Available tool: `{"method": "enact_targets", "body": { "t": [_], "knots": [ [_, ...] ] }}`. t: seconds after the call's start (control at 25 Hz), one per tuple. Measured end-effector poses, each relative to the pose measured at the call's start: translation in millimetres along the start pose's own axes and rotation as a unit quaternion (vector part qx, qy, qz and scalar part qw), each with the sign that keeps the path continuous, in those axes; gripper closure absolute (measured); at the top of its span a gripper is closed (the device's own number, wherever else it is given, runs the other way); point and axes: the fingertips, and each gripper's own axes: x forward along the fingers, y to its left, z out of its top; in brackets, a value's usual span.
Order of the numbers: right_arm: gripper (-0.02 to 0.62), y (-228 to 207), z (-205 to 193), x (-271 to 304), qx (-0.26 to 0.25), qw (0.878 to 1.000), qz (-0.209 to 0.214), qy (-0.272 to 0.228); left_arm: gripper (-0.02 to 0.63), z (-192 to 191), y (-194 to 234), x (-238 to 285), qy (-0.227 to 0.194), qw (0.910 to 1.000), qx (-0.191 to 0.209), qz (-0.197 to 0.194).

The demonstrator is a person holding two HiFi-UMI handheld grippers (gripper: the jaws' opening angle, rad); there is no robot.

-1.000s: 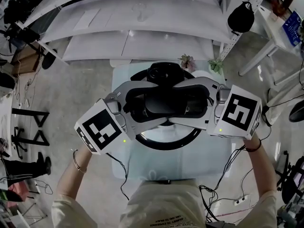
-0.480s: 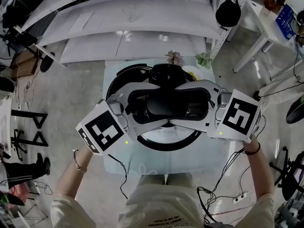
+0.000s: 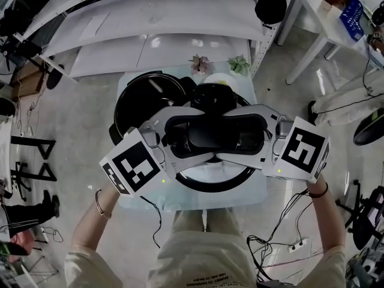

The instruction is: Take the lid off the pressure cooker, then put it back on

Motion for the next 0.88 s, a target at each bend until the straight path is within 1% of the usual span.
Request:
{"method": "enact_targets", "body": {
  "t": [0.44, 0.88],
  "knots": [
    [0.327, 11, -32, -18, 0.01, 1.0, 0.007, 0.002, 0.314, -3, -22, 31, 0.012, 0.9998, -0.013, -0.003],
    [0.327, 18, -86, -24, 0.029, 0.999, 0.027, 0.008, 0.314, -29, -45, 74, 0.032, 0.9985, -0.043, -0.009]
  ]
}}
